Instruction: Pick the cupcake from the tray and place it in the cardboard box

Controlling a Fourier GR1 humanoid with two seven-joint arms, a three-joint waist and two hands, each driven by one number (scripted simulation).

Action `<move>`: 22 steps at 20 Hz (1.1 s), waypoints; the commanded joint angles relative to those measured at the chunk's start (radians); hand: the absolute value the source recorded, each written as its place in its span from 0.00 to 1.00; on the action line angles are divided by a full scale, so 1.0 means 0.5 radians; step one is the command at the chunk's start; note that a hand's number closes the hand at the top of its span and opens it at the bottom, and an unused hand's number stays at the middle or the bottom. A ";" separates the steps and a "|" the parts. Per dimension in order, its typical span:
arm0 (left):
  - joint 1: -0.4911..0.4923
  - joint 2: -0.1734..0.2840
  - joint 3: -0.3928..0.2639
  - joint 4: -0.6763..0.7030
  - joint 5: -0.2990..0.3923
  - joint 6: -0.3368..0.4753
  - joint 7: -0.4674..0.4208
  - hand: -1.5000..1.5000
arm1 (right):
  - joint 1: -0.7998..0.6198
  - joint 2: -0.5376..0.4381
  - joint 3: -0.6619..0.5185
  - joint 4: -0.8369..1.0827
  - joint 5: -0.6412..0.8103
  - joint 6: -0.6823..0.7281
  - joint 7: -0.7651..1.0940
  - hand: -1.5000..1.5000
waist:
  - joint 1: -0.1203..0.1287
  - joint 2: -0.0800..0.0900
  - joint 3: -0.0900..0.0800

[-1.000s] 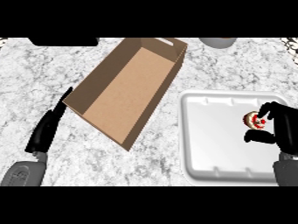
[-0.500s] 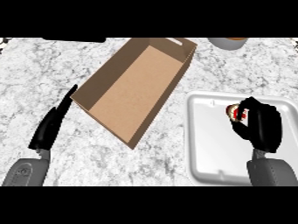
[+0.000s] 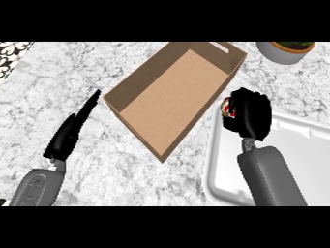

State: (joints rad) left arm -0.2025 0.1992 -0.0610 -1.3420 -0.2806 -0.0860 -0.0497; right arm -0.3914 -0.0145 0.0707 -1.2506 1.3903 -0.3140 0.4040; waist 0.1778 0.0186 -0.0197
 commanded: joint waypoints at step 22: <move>-0.126 -0.025 0.014 0.117 -0.011 0.003 0.065 0.50 | -1.564 0.028 0.279 0.448 0.136 1.169 2.114 1.00 | -0.056 -0.033 0.028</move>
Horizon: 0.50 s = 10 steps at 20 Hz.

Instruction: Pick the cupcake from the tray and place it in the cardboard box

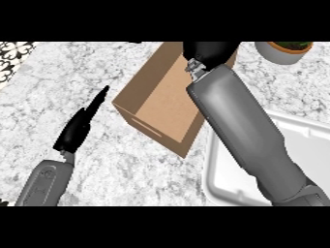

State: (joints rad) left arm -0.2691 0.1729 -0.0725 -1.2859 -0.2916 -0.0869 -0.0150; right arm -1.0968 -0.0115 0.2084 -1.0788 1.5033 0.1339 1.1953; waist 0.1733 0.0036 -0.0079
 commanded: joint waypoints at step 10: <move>0.027 0.026 0.076 0.022 0.013 0.048 -0.034 0.50 | -0.002 0.022 -0.271 0.284 -0.633 0.010 0.583 0.00 | -0.098 0.016 0.014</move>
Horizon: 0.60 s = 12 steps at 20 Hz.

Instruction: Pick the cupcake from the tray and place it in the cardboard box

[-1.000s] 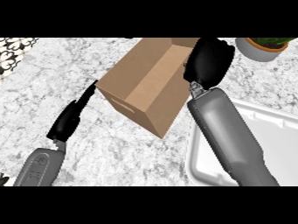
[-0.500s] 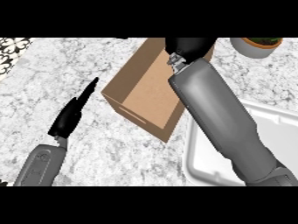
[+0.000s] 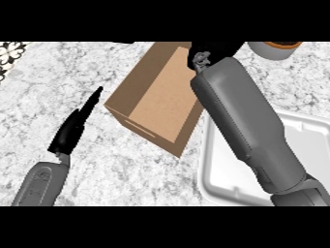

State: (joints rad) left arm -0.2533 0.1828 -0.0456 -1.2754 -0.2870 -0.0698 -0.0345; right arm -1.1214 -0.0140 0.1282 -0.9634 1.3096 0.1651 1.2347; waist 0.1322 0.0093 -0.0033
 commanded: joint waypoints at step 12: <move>0.016 0.010 0.041 0.022 0.016 0.009 -0.035 0.50 | -0.031 0.027 0.213 -0.105 -0.316 -1.025 0.252 0.00 | -0.057 0.008 0.005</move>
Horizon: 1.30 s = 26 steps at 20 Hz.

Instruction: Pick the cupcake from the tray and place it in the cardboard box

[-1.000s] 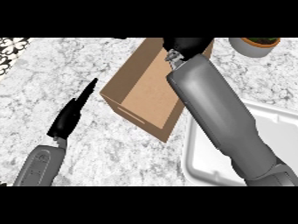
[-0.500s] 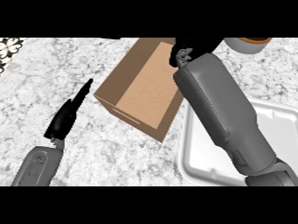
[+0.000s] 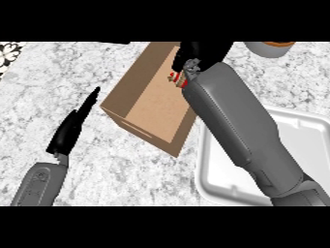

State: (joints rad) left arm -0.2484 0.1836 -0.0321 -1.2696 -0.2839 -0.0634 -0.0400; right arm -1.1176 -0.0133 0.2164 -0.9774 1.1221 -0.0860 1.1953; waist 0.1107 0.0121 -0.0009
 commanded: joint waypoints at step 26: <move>0.145 0.126 0.166 -0.043 0.056 0.010 -0.053 0.50 | 1.300 0.026 0.180 -0.957 0.848 -1.987 0.296 0.00 | -0.222 -0.038 0.002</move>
State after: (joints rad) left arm -0.1701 0.2145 0.0295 -1.2906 -0.2640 -0.0423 -0.0534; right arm -0.5618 -0.0046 0.2672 -1.3840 1.4654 -0.9346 1.1252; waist 0.0059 -0.0083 0.0000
